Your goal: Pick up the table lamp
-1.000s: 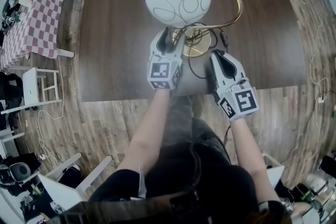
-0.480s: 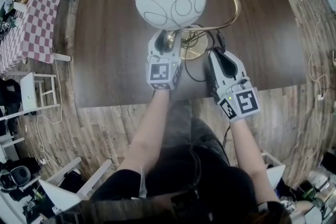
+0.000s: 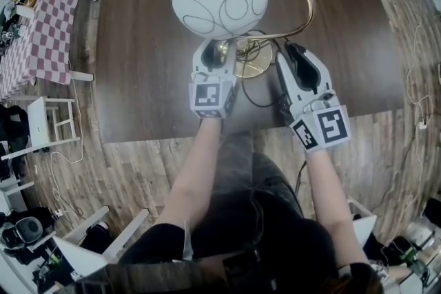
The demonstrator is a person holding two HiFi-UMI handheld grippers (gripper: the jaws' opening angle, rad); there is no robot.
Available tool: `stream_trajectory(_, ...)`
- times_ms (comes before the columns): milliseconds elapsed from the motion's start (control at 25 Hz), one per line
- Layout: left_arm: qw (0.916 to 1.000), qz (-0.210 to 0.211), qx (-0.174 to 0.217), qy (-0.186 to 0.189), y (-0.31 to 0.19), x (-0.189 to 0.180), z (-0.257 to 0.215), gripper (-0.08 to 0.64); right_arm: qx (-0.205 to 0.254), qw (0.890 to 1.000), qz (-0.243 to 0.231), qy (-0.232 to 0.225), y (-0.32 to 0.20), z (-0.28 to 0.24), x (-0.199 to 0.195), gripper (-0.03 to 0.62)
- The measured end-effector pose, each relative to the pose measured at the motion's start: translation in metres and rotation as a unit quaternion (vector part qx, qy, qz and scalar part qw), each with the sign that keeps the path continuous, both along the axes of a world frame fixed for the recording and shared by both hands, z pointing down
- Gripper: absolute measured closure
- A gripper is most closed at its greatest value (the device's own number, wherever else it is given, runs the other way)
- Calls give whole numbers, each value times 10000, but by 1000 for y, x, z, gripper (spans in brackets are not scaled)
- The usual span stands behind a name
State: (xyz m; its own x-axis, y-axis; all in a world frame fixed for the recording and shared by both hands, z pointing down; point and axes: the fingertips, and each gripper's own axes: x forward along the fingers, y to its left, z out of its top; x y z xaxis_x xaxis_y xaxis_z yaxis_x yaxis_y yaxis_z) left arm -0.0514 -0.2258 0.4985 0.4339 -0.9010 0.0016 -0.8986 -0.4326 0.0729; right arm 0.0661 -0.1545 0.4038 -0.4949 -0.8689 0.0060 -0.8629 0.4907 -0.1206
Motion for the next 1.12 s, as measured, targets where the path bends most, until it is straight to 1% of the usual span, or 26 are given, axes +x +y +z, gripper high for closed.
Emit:
stream_trajectory(40,10000,17,-13,3,0,0,0,400,18,10000,1,-31,-3,-3,0,456)
stream_trajectory(400,9999,125,-18,-14,-1,2,-4,396,322,9994,65,-91,-23,-37,2,456)
stream_trajectory(480,9998,191,-47,3,-1,3,-4,396,362,9992,74,-135,-25,-43,4,473)
stream_trajectory(600,9997,228,-76,-13,-2,4,-3,396,407,9990,75,-167,-28,-48,5,479)
stream_trajectory(640,9997,229,-79,-30,-3,5,-3,396,424,9989,74,-174,-29,-49,5,497)
stream_trajectory(840,9996,228,-82,-112,-7,6,-2,396,486,9986,16,-200,-32,-55,2,499)
stream_trajectory(880,9997,208,-82,-116,-8,6,-2,397,500,9985,21,-207,-33,-56,2,523)
stream_trajectory(960,9998,159,-72,-117,-9,5,-1,414,528,9983,41,-236,-35,-58,2,528)
stream_trajectory(1040,9998,130,-52,-128,-9,4,-1,416,548,9981,49,-280,-37,-59,3,551)
stream_trajectory(1120,9998,119,-38,-129,-10,4,-1,417,554,9979,31,-339,-38,-60,3,557)
